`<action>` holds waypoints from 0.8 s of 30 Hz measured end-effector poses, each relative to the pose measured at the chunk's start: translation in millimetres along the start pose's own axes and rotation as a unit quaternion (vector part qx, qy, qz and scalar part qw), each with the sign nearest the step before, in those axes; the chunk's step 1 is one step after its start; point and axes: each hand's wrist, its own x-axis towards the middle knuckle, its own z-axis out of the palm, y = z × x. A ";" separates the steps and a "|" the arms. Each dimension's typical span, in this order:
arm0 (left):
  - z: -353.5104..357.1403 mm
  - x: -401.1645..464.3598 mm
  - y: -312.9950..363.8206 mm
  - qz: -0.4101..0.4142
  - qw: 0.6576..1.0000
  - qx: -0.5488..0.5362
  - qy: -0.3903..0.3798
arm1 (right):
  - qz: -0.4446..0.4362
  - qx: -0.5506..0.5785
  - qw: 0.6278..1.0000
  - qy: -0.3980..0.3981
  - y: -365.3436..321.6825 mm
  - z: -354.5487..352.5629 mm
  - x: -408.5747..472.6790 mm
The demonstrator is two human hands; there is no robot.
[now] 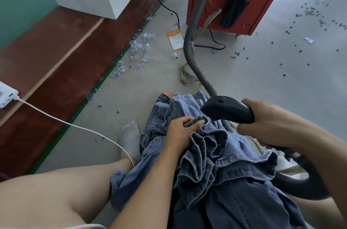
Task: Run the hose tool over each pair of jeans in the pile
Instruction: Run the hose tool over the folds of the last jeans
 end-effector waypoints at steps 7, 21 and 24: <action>0.4 2.3 -3.5 0.007 0.999 0.010 -0.033 | -0.007 -0.031 0.999 -0.020 3.8 5.9 7.3; -9.2 4.9 -6.1 -0.060 0.997 0.009 -0.051 | -0.028 -0.076 0.996 0.039 -6.5 4.3 5.8; -10.4 5.1 -7.0 -0.036 0.997 0.023 -0.066 | -0.019 -0.139 0.990 0.004 -9.4 11.1 3.7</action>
